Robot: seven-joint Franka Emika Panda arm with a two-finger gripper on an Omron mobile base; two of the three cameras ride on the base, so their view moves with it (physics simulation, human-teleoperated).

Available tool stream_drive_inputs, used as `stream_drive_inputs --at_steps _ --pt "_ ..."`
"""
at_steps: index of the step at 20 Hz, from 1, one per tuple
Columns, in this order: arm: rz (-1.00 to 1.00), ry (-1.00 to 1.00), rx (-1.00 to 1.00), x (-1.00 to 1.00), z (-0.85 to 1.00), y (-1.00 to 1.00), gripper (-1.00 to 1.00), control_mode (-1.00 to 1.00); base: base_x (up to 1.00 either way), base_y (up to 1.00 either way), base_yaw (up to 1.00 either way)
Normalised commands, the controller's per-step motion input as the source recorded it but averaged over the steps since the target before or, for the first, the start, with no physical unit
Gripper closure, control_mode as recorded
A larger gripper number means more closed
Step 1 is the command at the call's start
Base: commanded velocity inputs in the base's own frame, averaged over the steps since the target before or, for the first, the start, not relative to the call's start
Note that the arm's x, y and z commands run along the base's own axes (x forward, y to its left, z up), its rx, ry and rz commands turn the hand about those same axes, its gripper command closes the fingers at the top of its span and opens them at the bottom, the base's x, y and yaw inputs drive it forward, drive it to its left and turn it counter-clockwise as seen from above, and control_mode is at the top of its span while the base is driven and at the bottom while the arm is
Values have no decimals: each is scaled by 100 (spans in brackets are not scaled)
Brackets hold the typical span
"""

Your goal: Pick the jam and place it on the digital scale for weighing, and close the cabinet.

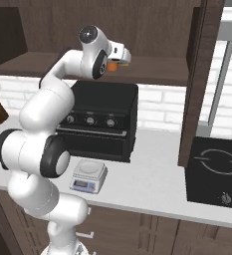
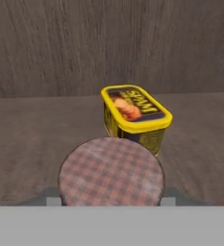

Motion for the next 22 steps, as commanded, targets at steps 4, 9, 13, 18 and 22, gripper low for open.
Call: stream_drive_inputs --at_steps 4,9,13,18,22 --pt "0 -3 0 0 1 0 100 -100 0 0 0" --pt "0 -33 4 -54 13 0 100 -100 0 0 0" --pt "0 -38 7 -53 14 0 100 -100 0 0 0" --pt "0 -37 7 -91 3 -7 100 -100 0 0 0" --pt "0 -41 5 -100 8 0 100 -100 0 0 0"
